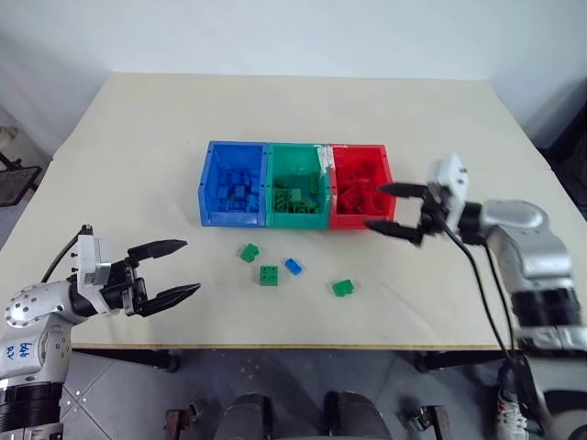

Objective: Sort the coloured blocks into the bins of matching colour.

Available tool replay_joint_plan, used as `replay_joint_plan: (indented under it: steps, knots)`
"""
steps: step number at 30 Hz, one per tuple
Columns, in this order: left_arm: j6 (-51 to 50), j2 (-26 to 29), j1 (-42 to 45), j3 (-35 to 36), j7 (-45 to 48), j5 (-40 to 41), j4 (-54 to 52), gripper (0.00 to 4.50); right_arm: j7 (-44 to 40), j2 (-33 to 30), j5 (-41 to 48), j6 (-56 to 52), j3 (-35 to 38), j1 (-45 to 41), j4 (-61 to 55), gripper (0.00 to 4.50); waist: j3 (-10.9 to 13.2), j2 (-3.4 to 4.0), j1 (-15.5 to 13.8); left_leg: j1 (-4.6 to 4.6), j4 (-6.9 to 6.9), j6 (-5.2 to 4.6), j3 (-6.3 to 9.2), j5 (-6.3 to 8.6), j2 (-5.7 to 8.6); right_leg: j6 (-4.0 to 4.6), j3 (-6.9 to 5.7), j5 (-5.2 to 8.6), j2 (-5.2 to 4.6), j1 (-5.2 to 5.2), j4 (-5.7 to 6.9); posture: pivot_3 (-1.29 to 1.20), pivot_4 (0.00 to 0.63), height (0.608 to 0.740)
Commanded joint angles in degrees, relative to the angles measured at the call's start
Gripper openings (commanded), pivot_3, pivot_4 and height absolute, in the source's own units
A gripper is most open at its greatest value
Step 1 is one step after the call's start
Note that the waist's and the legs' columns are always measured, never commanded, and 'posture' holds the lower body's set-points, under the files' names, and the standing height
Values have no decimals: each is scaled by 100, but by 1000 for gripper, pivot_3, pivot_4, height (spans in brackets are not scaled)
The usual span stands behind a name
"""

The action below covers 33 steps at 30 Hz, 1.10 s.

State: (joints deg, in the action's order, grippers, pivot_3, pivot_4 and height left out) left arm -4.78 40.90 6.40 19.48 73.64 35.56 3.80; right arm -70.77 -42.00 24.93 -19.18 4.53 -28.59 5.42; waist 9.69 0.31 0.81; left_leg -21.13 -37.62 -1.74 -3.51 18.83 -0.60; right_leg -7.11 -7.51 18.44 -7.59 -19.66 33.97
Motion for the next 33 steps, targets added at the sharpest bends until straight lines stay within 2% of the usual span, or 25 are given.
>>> replay_joint_plan:
  steps: [1,7,12,16,22,30,33]
  knots:
    - [83,74,96,35,137,-3,121,4500,-422,-559,371,1,642,805,-634,4476,0,0,-30,1,0,0,-3,0,0,0,0,0,1,2,-3,0,150,740]
    - [162,179,191,68,323,-38,388,4500,-871,-1343,341,311,1404,2108,-750,4476,0,0,-74,6,0,-1,-19,1,-3,0,0,0,1,2,-11,0,150,740]
    - [196,192,267,58,393,-53,527,4500,-1082,-1679,309,517,1720,2737,-756,4476,0,0,-71,9,-1,-2,-18,1,-6,0,2,0,-3,6,-13,0,150,740]
    - [210,115,263,-5,365,-59,459,4500,-907,-1607,78,567,1137,2624,-1166,4476,0,0,-54,11,-1,0,-24,2,-11,0,2,0,-5,4,-14,0,150,740]
    - [89,44,79,79,156,54,49,4500,-313,-839,-367,431,-141,1647,-1343,4476,0,-1,-57,9,-6,4,-19,4,-14,0,11,0,-8,3,-14,0,150,740]
    - [-1,-13,-430,334,-173,180,-553,4500,211,128,-1359,865,-1369,507,-237,4476,0,-1,-54,2,-14,4,-6,4,-9,0,9,0,-8,3,-10,0,150,740]
    - [-18,-33,-656,452,-270,218,-740,4500,179,285,-1604,1204,-1608,385,53,4476,0,1,-60,2,-13,4,-5,5,-11,1,8,0,-6,2,-8,0,150,740]
